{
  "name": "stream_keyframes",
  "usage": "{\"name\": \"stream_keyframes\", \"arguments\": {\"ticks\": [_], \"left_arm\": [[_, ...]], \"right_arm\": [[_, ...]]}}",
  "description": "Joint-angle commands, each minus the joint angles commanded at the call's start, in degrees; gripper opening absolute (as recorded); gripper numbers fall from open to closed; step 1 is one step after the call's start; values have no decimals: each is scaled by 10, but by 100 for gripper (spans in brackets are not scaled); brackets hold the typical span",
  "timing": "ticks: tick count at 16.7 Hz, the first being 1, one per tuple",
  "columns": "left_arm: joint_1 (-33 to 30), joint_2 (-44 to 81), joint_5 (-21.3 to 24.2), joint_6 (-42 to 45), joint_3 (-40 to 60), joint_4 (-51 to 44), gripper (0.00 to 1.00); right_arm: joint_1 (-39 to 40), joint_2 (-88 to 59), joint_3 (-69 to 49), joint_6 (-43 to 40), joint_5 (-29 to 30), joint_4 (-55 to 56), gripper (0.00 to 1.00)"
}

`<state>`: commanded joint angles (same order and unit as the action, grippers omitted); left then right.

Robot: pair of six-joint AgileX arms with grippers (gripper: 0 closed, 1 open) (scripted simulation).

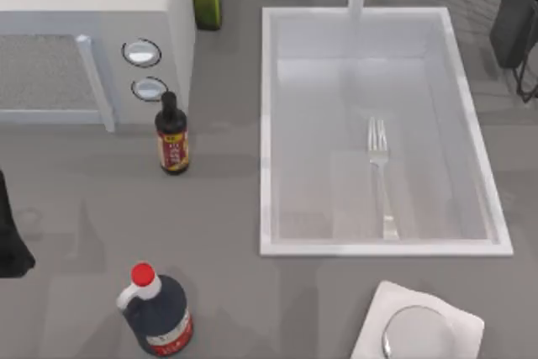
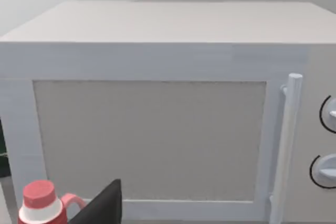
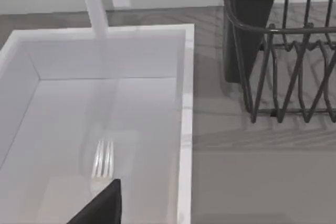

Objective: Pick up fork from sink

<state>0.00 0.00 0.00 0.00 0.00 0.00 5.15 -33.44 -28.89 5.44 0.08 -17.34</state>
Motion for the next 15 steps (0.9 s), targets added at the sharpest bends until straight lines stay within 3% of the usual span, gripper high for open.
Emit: {"name": "stream_keyframes", "arguments": {"ticks": [15], "left_arm": [[0, 0, 0, 0, 0, 0, 100]], "right_arm": [[129, -831, -718, 136, 2, -434, 100]]}}
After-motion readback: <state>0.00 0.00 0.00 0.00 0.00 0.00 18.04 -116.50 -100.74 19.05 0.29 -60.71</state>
